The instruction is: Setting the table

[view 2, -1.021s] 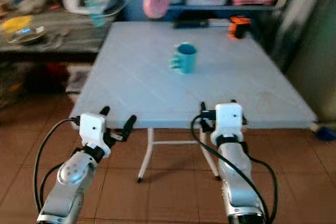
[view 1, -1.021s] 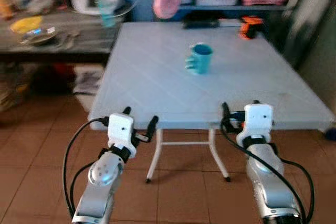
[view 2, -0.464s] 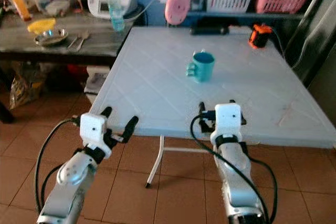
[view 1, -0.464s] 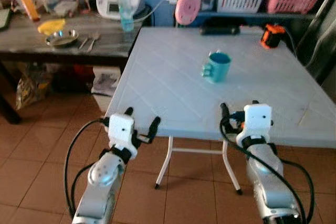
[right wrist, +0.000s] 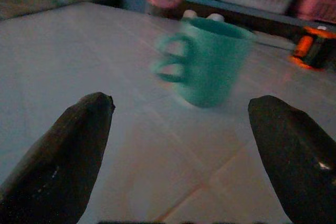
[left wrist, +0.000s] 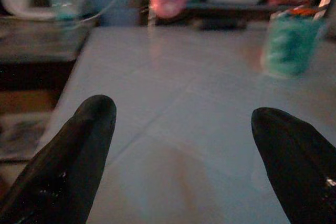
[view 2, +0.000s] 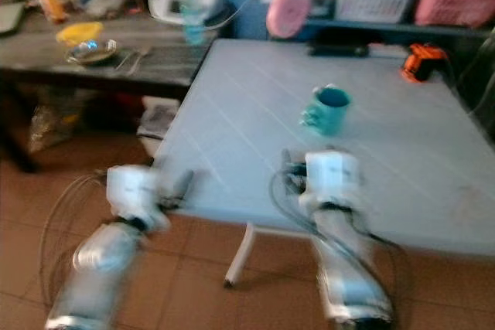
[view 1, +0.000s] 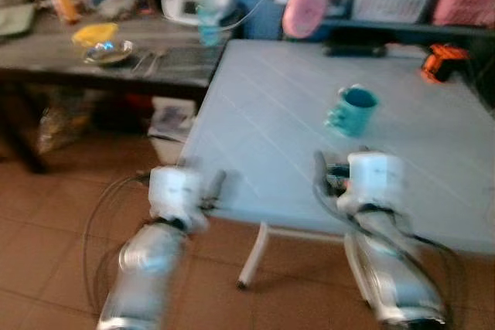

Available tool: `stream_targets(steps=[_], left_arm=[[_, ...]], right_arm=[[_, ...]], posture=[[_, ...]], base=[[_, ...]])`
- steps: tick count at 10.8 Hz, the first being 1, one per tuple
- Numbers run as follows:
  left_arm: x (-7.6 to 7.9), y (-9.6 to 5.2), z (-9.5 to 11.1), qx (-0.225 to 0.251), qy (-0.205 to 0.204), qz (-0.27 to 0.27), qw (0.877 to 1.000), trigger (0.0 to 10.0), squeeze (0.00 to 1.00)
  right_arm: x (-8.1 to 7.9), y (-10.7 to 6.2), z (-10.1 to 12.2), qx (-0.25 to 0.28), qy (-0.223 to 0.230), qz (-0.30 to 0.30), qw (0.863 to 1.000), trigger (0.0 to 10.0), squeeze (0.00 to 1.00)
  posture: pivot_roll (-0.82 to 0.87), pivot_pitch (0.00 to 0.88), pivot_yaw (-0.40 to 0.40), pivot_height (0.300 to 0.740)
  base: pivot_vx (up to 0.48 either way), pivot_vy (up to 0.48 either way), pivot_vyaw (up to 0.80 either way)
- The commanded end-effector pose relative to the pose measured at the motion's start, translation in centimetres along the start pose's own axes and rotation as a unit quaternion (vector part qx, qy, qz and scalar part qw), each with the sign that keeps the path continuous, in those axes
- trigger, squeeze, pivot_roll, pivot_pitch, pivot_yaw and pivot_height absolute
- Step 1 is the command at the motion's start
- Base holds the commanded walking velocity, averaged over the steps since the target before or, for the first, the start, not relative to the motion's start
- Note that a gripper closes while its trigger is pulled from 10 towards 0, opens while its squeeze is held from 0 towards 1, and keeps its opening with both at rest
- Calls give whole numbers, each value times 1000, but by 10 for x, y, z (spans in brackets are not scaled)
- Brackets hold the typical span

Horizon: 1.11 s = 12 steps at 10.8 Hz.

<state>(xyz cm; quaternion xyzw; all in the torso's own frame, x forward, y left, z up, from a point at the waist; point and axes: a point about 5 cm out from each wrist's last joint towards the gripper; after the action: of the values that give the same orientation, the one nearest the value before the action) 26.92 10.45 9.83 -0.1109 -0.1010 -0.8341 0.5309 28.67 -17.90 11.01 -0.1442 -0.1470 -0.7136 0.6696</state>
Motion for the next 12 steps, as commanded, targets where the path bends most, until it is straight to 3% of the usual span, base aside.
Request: stream_targets(steps=[1, 3, 6, 12], left_arm=[[-12, -4, 8, 8, 16, 13, 1000, 10000, 0], [-12, -4, 8, 6, 17, 12, 1000, 10000, 0], [-10, -8, 8, -6, 36, -6, 999, 10000, 0], [0, -17, 12, -28, 38, -81, 996, 10000, 0]], right_arm=[[-10, 3, 15, 27, 11, 8, 1000, 10000, 0], [-10, 4, 15, 27, 11, 6, 1000, 10000, 0], [-11, 3, 15, 25, 10, 5, 1000, 10000, 0], [-17, -3, 12, 11, 13, 11, 1000, 10000, 0]], posture=[[65, 0, 33, 740], [67, 0, 33, 740], [70, 0, 26, 740], [75, 0, 31, 740]], base=[[322, 0, 0], [304, 0, 0], [0, 0, 0], [0, 0, -800]])
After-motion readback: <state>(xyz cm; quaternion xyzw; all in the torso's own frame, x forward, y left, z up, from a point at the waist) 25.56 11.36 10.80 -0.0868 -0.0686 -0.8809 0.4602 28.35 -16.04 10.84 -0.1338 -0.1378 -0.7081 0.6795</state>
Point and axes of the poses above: a point about 5 cm out from each wrist's last joint towards the gripper, its own y axis pointing out of the wrist towards the gripper, its own z axis along the axis of the wrist's last joint, x = y × z, and after that the axes turned 15 degrees about -y, right-handed
